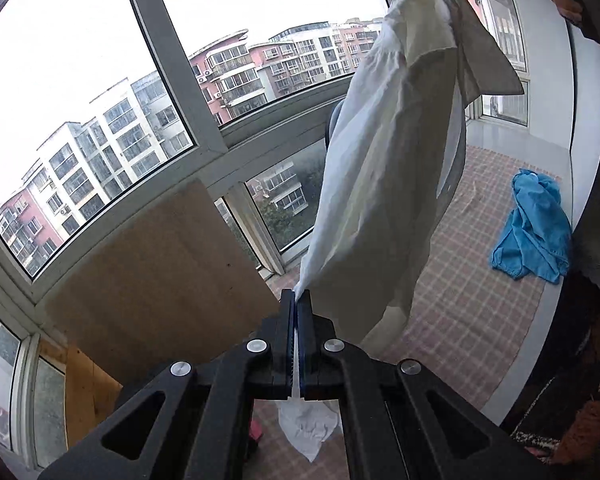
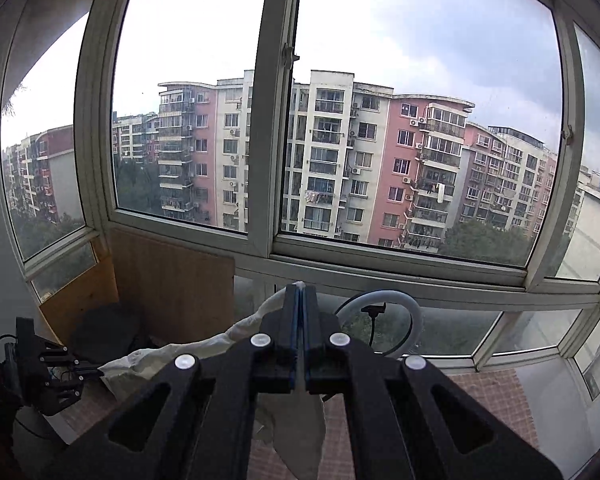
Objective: Fold clothes
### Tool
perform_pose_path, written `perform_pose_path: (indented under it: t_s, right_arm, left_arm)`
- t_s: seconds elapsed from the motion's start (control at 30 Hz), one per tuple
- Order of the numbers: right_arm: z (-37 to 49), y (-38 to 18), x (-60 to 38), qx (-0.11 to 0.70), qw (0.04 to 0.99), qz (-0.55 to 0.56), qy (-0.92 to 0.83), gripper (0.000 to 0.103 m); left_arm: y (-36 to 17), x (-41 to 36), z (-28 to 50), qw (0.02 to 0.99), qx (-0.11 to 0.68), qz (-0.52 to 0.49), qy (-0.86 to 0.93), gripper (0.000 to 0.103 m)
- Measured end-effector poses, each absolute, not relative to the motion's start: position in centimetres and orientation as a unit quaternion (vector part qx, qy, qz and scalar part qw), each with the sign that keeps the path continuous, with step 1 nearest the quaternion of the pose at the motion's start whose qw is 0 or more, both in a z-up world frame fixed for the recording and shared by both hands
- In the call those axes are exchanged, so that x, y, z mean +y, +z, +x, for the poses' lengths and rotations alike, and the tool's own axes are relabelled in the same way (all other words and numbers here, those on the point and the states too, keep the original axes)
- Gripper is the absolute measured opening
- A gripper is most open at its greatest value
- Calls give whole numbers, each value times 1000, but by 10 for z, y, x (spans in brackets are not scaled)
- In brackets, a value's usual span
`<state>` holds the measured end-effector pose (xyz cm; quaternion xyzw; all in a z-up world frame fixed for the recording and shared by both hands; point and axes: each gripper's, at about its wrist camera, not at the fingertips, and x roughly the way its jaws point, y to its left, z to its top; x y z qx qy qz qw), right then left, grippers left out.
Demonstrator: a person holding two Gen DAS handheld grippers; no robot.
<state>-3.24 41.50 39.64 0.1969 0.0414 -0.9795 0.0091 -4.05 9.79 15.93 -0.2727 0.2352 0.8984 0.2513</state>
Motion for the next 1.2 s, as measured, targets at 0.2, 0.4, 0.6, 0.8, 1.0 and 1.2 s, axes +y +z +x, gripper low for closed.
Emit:
perform_pose_path:
  t_s: [0.2, 0.4, 0.6, 0.8, 1.0, 1.2]
  right_arm:
    - [-35, 384, 402, 27, 13, 213, -977, 1]
    - [-49, 370, 389, 40, -2, 243, -969, 0]
    - [-52, 352, 382, 49, 32, 278, -959, 0]
    - [-61, 118, 384, 46, 110, 432, -894, 8]
    - [-71, -103, 397, -102, 156, 548, -815, 16]
    - [-103, -187, 379, -207, 206, 551, -782, 23]
  left_arm:
    - [141, 91, -51, 236, 237, -294, 895, 0]
    - [138, 86, -66, 233, 232, -319, 889, 0]
    - [112, 83, -63, 237, 245, -324, 883, 0]
    - [-18, 24, -40, 210, 224, -442, 843, 0]
    - [-89, -60, -28, 155, 164, -526, 820, 0]
    - [-109, -77, -20, 140, 161, -559, 802, 0]
